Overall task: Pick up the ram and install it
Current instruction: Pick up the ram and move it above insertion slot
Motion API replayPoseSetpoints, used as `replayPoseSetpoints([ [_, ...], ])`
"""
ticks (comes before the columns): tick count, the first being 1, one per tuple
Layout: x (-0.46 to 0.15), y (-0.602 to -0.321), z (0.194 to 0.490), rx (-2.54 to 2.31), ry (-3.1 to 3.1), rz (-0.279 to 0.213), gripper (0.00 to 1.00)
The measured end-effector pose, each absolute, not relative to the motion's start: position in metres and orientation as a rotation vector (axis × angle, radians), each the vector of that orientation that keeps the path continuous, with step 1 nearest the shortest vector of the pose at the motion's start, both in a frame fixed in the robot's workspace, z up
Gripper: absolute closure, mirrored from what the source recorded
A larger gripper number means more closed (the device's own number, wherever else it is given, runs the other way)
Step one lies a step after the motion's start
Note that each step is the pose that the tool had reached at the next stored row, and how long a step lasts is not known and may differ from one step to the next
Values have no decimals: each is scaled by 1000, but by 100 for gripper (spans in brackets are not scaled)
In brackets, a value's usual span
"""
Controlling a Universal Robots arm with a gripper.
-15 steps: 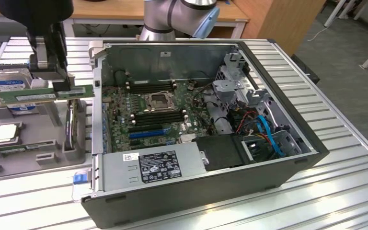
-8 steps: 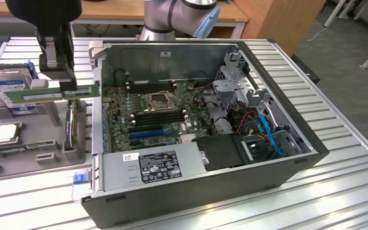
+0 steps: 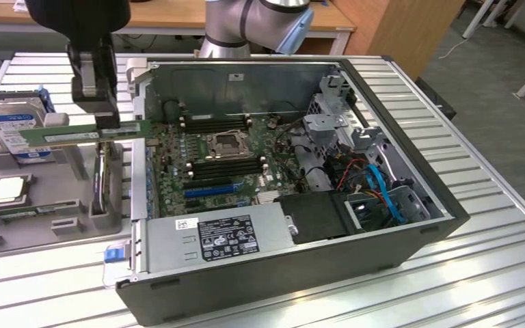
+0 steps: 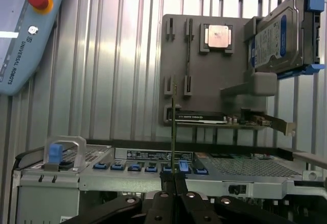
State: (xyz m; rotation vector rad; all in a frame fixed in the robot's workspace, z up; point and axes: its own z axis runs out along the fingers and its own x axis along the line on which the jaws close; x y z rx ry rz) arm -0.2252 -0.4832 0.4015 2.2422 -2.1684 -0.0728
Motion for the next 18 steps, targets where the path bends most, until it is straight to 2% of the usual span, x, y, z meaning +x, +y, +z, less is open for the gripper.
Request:
replayPoseSetpoints([
  [18,-199,-483,401,2242,-2168,-74,89],
])
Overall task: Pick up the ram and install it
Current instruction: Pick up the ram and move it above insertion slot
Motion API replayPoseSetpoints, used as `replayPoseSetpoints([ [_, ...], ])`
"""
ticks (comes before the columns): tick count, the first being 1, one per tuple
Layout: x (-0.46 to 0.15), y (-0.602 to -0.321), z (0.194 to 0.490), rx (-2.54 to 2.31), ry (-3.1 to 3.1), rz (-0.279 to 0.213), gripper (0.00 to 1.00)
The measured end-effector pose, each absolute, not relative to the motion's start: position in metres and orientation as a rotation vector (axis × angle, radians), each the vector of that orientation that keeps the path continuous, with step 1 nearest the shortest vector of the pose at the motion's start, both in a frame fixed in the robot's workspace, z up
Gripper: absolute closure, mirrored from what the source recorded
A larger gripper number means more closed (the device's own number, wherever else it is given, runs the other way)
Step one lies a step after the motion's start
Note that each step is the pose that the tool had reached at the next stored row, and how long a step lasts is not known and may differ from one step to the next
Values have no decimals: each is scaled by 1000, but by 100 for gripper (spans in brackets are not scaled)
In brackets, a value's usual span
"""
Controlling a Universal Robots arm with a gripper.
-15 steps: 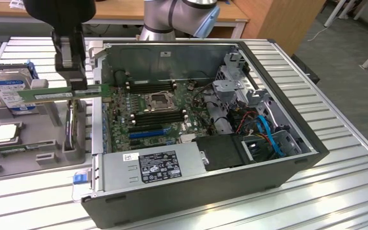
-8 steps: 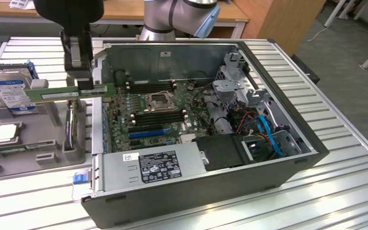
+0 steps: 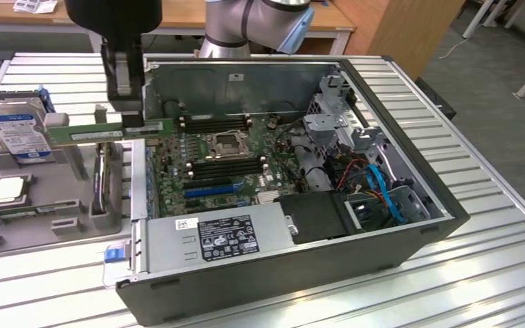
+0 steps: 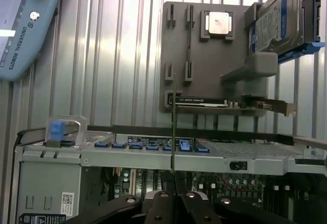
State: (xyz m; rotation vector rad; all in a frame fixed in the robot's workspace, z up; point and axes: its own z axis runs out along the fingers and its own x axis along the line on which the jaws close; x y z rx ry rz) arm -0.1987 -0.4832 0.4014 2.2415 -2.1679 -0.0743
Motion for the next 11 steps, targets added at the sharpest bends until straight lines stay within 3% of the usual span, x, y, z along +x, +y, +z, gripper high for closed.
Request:
replayPoseSetpoints([
  [11,-181,-483,401,2241,-2167,-75,89],
])
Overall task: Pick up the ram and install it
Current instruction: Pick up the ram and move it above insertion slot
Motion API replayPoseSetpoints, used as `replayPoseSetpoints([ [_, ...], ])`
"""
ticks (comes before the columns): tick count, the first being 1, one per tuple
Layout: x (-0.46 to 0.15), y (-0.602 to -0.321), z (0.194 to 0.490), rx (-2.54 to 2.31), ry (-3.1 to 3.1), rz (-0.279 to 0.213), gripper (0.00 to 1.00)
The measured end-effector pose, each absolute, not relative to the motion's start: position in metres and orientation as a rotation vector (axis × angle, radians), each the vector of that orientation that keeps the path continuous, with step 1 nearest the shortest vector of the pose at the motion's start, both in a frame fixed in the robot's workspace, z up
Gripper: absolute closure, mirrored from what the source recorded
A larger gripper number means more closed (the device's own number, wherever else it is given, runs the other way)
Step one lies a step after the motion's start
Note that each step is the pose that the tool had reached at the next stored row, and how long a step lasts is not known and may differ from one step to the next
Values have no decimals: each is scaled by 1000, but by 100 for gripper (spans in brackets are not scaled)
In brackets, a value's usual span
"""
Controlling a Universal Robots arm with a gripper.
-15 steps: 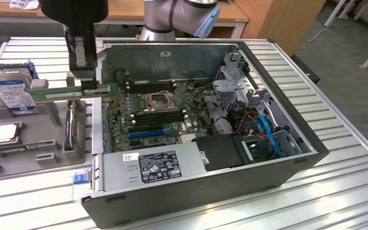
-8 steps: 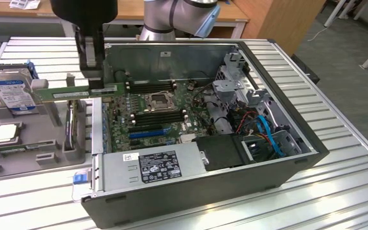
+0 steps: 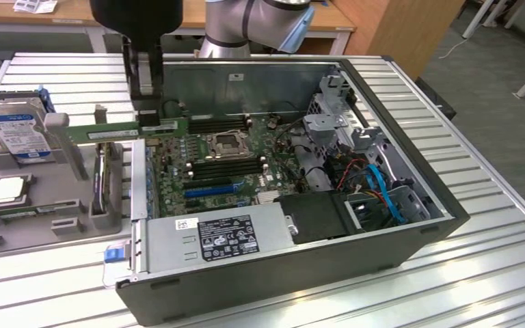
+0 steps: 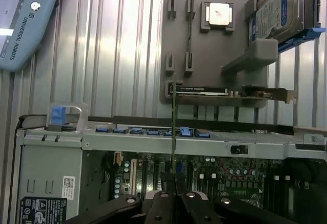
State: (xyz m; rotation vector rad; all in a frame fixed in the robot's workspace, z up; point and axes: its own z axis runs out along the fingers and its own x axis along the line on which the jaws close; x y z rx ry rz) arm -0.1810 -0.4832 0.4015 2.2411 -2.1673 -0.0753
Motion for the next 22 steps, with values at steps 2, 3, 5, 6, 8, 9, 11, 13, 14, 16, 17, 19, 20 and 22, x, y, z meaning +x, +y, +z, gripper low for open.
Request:
replayPoseSetpoints([
  [2,-178,-483,401,2241,-2167,-75,89],
  [3,-176,-483,402,2241,-2167,-76,89],
  [5,-173,-483,402,2241,-2167,-76,89],
  [6,-172,-483,402,2241,-2167,-76,89],
  [8,-169,-483,401,2241,-2167,-76,89],
  [9,-168,-483,401,2241,-2167,-76,89],
  [11,-165,-483,401,2241,-2167,-76,89],
  [13,-163,-483,401,2241,-2167,-76,89],
  [14,-162,-483,401,2241,-2167,-76,89],
  [16,-159,-483,401,2241,-2167,-76,89],
  [17,-158,-483,401,2241,-2167,-76,89],
  [19,-155,-483,402,2241,-2167,-76,89],
  [20,-153,-483,401,2241,-2167,-76,89],
  [22,-150,-483,401,2241,-2167,-76,89],
])
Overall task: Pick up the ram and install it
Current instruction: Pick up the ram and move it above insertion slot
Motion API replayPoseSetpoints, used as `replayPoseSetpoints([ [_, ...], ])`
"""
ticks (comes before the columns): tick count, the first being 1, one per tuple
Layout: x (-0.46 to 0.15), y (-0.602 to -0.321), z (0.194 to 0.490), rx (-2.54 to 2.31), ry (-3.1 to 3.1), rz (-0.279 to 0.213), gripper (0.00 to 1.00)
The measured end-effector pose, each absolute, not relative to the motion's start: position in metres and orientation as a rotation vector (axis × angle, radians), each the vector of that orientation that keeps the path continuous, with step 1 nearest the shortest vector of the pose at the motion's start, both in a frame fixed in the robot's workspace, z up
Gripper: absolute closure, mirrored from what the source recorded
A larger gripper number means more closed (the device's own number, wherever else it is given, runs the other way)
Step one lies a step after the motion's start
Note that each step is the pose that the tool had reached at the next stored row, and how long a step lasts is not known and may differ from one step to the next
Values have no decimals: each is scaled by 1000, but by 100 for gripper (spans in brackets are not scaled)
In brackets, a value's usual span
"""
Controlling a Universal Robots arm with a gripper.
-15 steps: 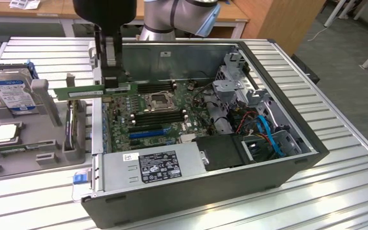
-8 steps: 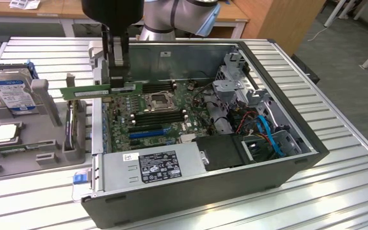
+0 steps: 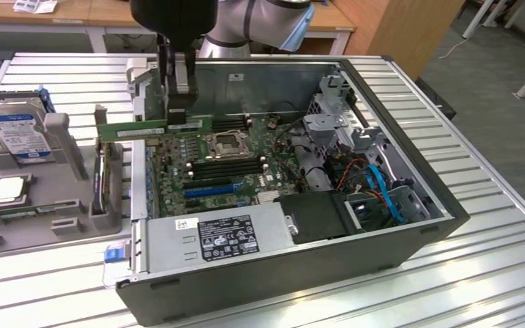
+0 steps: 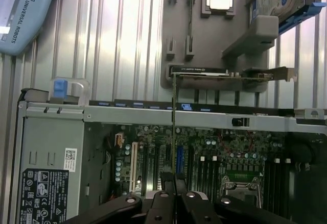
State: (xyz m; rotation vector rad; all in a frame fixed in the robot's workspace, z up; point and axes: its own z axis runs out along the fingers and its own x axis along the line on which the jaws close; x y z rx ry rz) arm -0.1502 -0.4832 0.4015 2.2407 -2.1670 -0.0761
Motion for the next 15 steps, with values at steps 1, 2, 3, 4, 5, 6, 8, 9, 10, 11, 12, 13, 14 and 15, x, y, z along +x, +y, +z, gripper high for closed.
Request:
replayPoseSetpoints([
  [1,-149,-483,401,2241,-2167,-76,89],
  [2,-147,-483,401,2241,-2167,-76,89],
  [3,-146,-483,401,2241,-2167,-76,89],
  [4,-144,-483,401,2241,-2167,-76,89],
  [5,-143,-483,401,2241,-2167,-76,89],
  [6,-142,-483,401,2241,-2167,-76,89],
  [8,-139,-483,401,2241,-2167,-76,89],
  [9,-137,-483,401,2240,-2167,-76,89],
  [10,-135,-483,401,2240,-2167,-76,89],
  [11,-134,-483,402,2241,-2167,-76,89],
  [12,-132,-483,401,2241,-2167,-76,89],
  [13,-130,-483,402,2241,-2167,-76,89],
  [14,-128,-483,401,2241,-2167,-76,89],
  [15,-127,-483,402,2240,-2167,-76,89],
])
